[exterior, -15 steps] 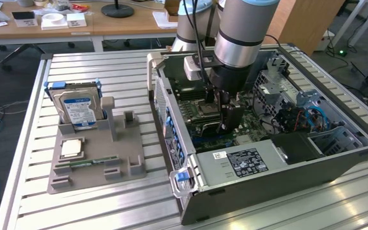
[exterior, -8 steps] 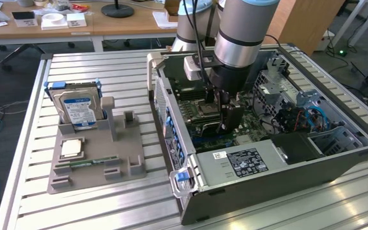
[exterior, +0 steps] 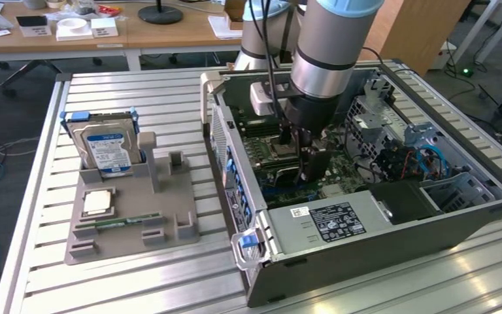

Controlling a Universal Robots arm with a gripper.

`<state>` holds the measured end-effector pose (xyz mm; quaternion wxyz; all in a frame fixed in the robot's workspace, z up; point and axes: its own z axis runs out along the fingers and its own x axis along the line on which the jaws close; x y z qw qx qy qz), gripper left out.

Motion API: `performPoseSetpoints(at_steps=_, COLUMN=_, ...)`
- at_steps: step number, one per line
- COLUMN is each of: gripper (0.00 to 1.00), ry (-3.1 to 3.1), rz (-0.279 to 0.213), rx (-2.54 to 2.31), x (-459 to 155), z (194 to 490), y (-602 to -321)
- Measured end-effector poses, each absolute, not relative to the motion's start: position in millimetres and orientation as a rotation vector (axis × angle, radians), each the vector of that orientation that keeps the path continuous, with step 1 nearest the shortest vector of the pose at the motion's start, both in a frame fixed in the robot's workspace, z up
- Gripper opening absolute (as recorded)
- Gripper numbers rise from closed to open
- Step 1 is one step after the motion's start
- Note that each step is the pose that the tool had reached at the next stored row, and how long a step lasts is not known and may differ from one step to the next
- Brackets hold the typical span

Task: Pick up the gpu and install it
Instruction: 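Insert the gpu into the slot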

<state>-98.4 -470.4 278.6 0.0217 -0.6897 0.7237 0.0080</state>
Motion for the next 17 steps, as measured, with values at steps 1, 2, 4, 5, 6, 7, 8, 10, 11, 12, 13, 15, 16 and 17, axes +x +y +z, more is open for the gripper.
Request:
performPoseSetpoints(at_steps=1, gripper=0.99, ry=2.243, rz=0.025, rx=-2.137, x=-98, z=277, y=-470)
performPoseSetpoints(at_steps=2, gripper=0.99, ry=2.243, rz=0.025, rx=-2.137, x=-98, z=276, y=-470)
performPoseSetpoints(at_steps=4, gripper=0.99, ry=2.243, rz=0.025, rx=-2.137, x=-98, z=276, y=-470)
performPoseSetpoints(at_steps=5, gripper=0.99, ry=2.243, rz=0.025, rx=-2.137, x=-98, z=276, y=-470)
performPoseSetpoints(at_steps=6, gripper=0.99, ry=2.243, rz=0.025, rx=-2.137, x=-98, z=276, y=-470)
performPoseSetpoints(at_steps=7, gripper=0.99, ry=2.243, rz=0.025, rx=-2.137, x=-99, z=275, y=-469)
performPoseSetpoints(at_steps=8, gripper=0.99, ry=2.243, rz=0.025, rx=-2.137, x=-98, z=275, y=-468)
performPoseSetpoints(at_steps=10, gripper=0.99, ry=2.243, rz=0.025, rx=-2.137, x=-98, z=275, y=-466)
performPoseSetpoints(at_steps=11, gripper=0.99, ry=2.243, rz=0.025, rx=-2.137, x=-98, z=274, y=-465)
performPoseSetpoints(at_steps=12, gripper=0.99, ry=2.242, rz=0.025, rx=-2.137, x=-98, z=273, y=-464)
performPoseSetpoints(at_steps=13, gripper=0.99, ry=2.242, rz=0.025, rx=-2.137, x=-98, z=271, y=-464)
performPoseSetpoints(at_steps=15, gripper=0.99, ry=2.243, rz=0.025, rx=-2.137, x=-98, z=267, y=-463)
performPoseSetpoints(at_steps=16, gripper=0.99, ry=2.243, rz=0.025, rx=-2.137, x=-98, z=266, y=-463)
performPoseSetpoints(at_steps=17, gripper=0.99, ry=2.243, rz=0.025, rx=-2.137, x=-98, z=264, y=-463)
